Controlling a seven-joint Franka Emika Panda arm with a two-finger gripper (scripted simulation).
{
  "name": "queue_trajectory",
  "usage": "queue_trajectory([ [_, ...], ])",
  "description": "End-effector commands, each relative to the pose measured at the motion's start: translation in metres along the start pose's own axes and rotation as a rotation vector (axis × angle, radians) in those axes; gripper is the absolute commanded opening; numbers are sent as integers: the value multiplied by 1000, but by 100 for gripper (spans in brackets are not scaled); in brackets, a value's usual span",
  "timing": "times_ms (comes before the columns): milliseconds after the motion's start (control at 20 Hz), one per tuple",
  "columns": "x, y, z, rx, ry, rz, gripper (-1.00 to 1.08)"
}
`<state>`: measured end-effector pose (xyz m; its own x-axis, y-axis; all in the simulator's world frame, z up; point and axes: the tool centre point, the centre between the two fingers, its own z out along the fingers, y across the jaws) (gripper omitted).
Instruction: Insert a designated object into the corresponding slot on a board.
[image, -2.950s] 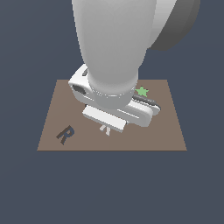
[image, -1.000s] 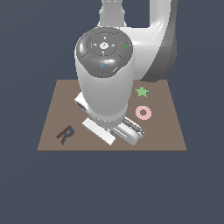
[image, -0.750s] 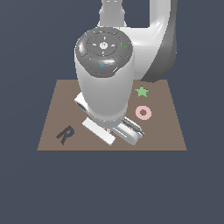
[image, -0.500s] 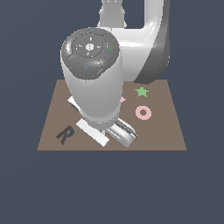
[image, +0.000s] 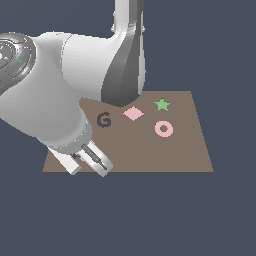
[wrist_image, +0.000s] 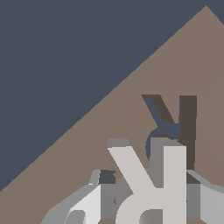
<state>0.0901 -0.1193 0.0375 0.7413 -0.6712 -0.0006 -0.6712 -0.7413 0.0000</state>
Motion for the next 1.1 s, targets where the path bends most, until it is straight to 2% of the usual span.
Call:
queue_trajectory([
  [0, 14, 12, -1, 1, 0, 17, -100],
  [250, 28, 24, -3, 1, 0, 34, -100],
  [800, 30, 25, 7, 1, -1, 36, -100],
  [850, 30, 25, 7, 1, -1, 36, 100],
  [1050, 30, 25, 7, 1, -1, 36, 100],
])
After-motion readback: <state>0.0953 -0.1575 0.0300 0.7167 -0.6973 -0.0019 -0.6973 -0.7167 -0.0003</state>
